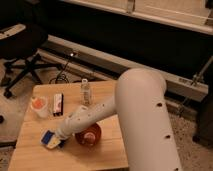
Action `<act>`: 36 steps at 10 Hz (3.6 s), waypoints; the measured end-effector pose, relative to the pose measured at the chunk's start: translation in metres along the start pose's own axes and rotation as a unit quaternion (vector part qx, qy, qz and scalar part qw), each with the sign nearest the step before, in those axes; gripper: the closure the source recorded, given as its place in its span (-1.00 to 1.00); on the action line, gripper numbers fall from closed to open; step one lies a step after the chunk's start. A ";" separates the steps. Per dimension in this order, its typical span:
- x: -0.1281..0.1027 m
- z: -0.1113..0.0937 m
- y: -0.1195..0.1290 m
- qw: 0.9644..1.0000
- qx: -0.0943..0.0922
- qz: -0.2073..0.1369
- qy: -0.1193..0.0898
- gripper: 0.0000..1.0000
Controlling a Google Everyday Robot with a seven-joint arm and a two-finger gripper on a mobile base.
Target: Wipe the white sponge on the table
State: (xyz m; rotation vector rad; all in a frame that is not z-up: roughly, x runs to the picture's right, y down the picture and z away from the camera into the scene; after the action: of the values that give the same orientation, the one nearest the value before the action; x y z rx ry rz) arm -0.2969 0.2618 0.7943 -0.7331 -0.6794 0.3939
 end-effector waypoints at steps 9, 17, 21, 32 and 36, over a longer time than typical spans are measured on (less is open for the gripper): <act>0.004 -0.012 0.070 0.999 -0.042 -0.015 -0.013 0.78; -0.017 0.026 0.148 0.991 -0.118 -0.057 -0.024 0.78; -0.038 0.049 0.178 0.985 -0.147 -0.087 -0.033 0.78; -0.102 0.125 0.185 0.974 -0.160 -0.157 -0.034 0.78; -0.123 0.136 0.160 0.974 -0.150 -0.167 -0.035 0.78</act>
State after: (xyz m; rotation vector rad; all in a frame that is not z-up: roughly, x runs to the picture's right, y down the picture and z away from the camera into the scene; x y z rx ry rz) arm -0.4943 0.3691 0.7002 -0.8753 -0.9249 0.0061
